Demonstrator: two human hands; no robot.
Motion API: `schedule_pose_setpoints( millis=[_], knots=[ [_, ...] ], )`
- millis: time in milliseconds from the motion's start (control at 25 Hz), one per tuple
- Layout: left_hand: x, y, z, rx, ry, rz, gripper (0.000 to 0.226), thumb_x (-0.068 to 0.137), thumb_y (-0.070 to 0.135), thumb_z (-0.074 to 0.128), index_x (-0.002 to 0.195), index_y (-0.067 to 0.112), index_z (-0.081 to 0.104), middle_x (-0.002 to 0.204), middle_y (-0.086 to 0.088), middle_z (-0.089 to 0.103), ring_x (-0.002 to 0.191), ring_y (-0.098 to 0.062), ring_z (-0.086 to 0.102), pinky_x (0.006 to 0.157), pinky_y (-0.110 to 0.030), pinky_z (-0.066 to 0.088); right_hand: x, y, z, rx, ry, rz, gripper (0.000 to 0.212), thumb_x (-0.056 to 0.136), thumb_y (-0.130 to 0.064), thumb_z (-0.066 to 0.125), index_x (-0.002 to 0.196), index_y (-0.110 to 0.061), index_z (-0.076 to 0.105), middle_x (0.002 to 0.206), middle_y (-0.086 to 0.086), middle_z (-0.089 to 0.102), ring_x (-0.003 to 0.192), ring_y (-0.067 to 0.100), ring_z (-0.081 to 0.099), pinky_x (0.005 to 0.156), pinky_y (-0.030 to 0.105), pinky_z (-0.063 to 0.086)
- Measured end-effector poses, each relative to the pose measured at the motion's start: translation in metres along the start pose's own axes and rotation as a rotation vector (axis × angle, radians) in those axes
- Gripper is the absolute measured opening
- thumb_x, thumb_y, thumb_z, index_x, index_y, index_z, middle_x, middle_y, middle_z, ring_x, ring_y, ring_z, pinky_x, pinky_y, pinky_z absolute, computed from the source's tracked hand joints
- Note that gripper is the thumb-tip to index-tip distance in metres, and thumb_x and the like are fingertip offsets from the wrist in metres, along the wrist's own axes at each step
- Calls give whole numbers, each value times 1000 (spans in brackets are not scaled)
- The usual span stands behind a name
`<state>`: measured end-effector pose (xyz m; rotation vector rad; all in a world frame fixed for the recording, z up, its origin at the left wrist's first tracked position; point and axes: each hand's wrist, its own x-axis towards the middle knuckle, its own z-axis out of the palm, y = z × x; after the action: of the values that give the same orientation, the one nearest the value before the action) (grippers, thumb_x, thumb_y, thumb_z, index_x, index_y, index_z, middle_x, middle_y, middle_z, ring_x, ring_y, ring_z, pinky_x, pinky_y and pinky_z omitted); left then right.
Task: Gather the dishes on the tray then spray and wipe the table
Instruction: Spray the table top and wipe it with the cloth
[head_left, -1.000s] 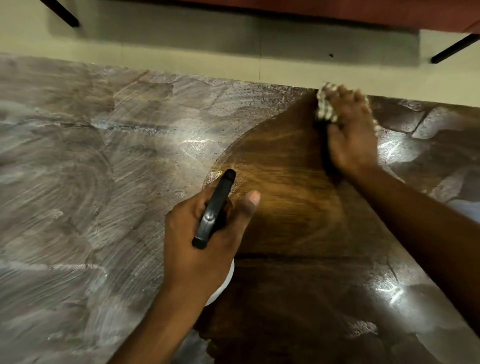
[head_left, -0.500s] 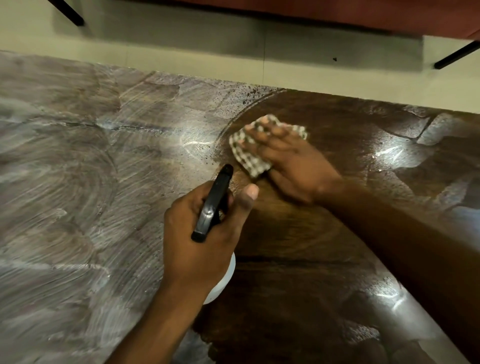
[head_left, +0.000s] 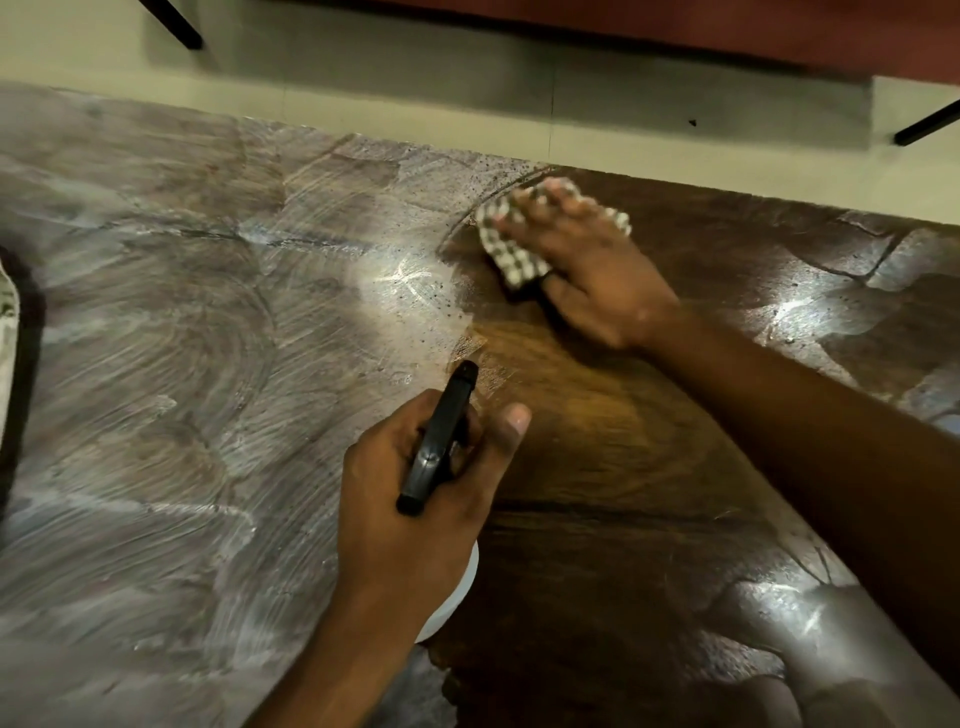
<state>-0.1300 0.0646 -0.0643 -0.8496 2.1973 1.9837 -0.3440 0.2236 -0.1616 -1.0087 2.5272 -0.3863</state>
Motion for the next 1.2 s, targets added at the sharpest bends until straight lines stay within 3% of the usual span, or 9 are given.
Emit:
schedule_pose_setpoints(
  millis=[120,200,440,520,640,760,1000,1120,1200],
  knots=[
    [-7,-6,-11,-1,-1,-52,58,92,34,81,60,2,44,50,-17,37,44,-36,40,47,-29,39,-3,17,-7,284,326,538,70,99,-24,42,167,-37,29,178,-4,18,166,24,1,134,53,4],
    [-13,-10,-18,3,21,-81,56,91,35,81,59,5,47,47,-14,40,40,-29,42,47,-24,41,-10,-3,3,292,373,620,70,100,-25,43,167,-37,27,178,-4,16,166,25,-1,134,55,4],
    [-33,-17,-30,-17,-18,-78,27,88,27,84,77,6,70,50,-6,59,39,-7,55,47,-16,46,-71,-81,55,-15,-97,-127,74,100,-29,40,169,-40,17,179,-8,5,166,17,-11,134,50,-2],
    [-42,-18,-35,15,-6,-65,29,89,29,84,74,9,68,47,-8,53,37,-13,52,46,-18,43,-77,-66,51,-50,-118,-196,72,98,-33,35,169,-38,20,179,-8,8,166,18,-8,134,49,-1],
    [-59,-21,-39,35,3,-80,49,90,34,82,62,4,55,47,-18,44,42,-38,45,45,-35,41,-69,-46,43,125,172,219,72,96,-31,36,168,-34,27,178,-4,18,167,23,2,133,55,10],
    [-77,-30,-43,13,2,-127,60,90,36,81,60,-2,45,51,-24,37,44,-43,39,45,-44,40,-51,-68,44,313,329,524,72,95,-28,42,166,-33,31,177,-3,20,166,24,2,134,55,9],
    [-116,-43,-40,-156,33,-182,33,84,29,83,74,3,65,47,0,45,40,-10,42,44,-18,38,-120,-144,94,15,-68,-154,75,99,-23,51,168,-34,24,179,-5,9,166,20,-8,134,49,-1],
    [-131,-50,-43,-45,47,-135,42,88,33,82,74,-1,63,51,-17,44,42,-23,40,46,-22,38,-155,-122,97,-94,-171,-446,74,100,-24,51,168,-36,23,179,-5,13,167,20,-4,134,47,1],
    [-141,-47,-44,-84,116,-161,54,92,22,80,69,-16,50,57,-34,34,47,-38,33,46,-20,37,-160,-94,88,-89,-106,-306,76,96,-25,44,168,-35,24,178,-5,15,167,22,1,134,49,6]
  ],
)
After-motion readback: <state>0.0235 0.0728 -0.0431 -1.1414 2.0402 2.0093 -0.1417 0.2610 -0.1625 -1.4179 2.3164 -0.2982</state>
